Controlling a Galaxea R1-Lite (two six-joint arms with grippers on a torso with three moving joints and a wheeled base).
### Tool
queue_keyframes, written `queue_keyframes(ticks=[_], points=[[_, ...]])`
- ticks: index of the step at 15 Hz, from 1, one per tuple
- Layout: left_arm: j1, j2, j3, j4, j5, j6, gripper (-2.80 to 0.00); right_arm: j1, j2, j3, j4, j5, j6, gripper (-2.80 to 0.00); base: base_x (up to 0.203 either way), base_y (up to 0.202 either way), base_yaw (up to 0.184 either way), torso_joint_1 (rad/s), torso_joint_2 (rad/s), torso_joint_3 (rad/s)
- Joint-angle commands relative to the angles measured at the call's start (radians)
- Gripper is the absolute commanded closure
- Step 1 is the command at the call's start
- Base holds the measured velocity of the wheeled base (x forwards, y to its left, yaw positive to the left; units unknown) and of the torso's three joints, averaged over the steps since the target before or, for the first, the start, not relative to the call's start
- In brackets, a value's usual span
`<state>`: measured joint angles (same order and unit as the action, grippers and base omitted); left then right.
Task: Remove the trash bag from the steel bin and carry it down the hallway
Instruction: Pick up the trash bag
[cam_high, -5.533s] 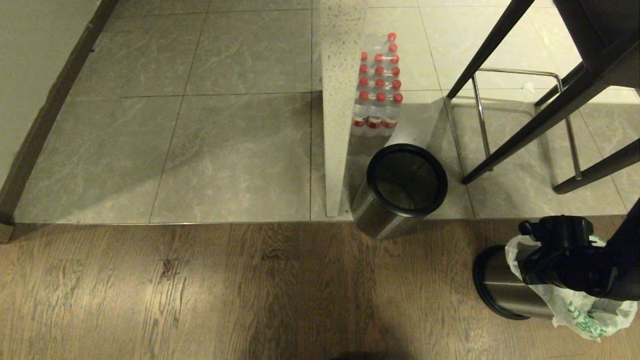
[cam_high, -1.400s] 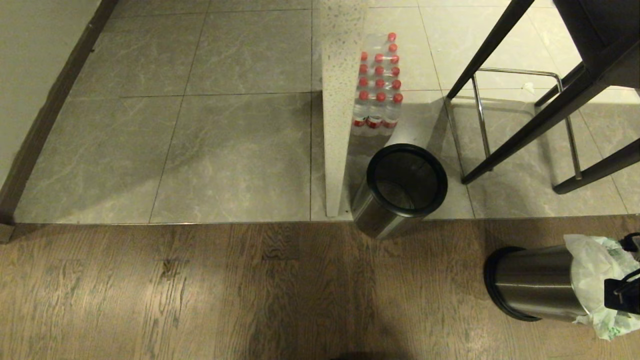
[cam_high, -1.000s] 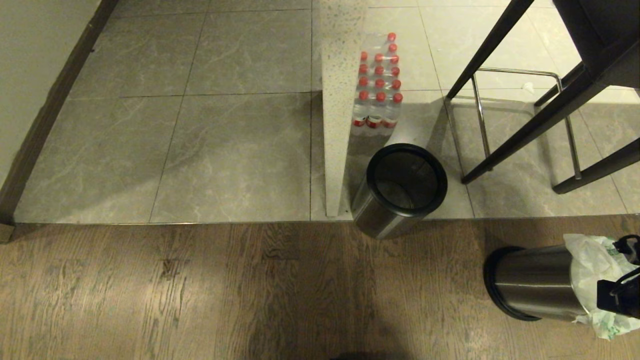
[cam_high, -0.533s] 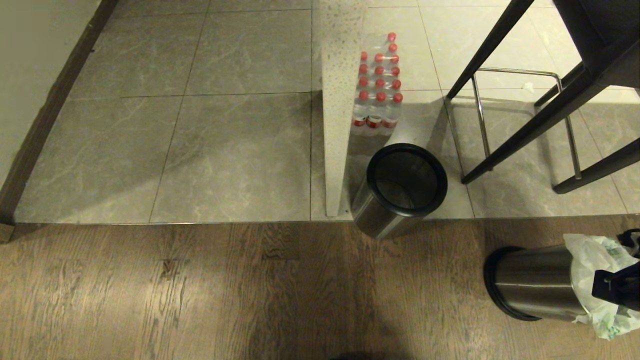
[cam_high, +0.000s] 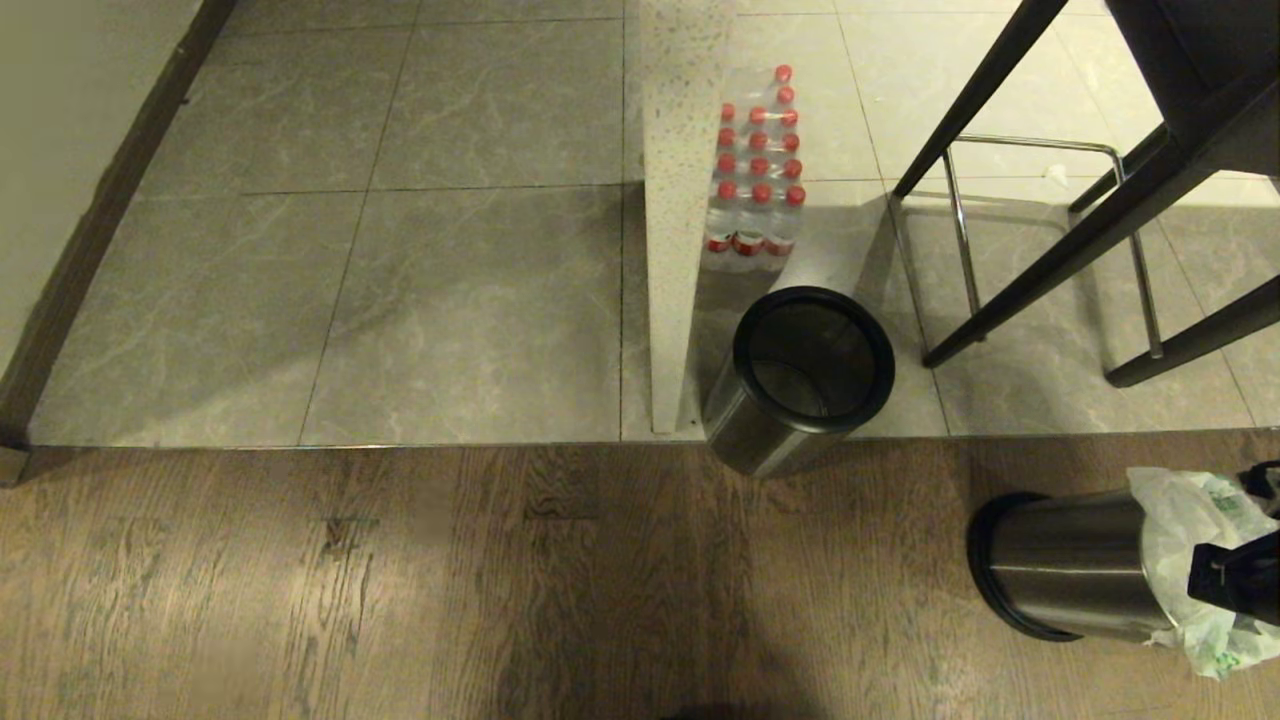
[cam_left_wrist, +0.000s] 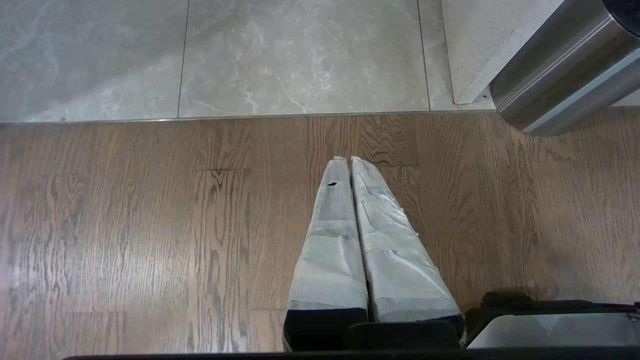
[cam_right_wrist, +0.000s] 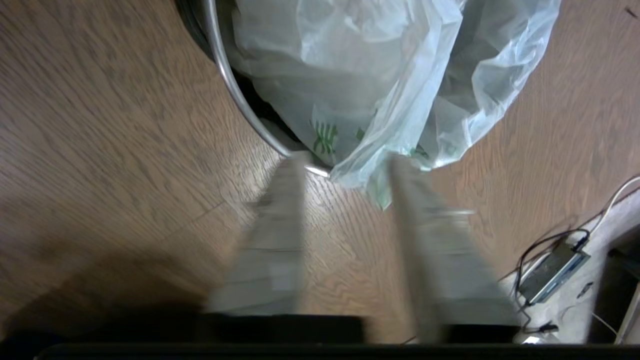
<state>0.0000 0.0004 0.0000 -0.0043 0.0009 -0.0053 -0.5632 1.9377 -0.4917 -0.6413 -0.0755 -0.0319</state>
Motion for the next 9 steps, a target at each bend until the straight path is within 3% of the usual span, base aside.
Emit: queue_keyframes(ticks=[1,9], points=[[0.0,0.001,0.0,0.0,0.001,-0.001,0.0,-0.002,0.003,-0.001,-0.008,-0.001,0.003,-2.8,0.0,0.0,0.0,0.0,0.0,0.0],[0.0,0.001,0.0,0.0,0.001,-0.001,0.0,-0.098,0.092,-0.043,-0.052,0.002,0.009,-2.8,0.0,0.0,0.0,0.0,0.0,0.0]])
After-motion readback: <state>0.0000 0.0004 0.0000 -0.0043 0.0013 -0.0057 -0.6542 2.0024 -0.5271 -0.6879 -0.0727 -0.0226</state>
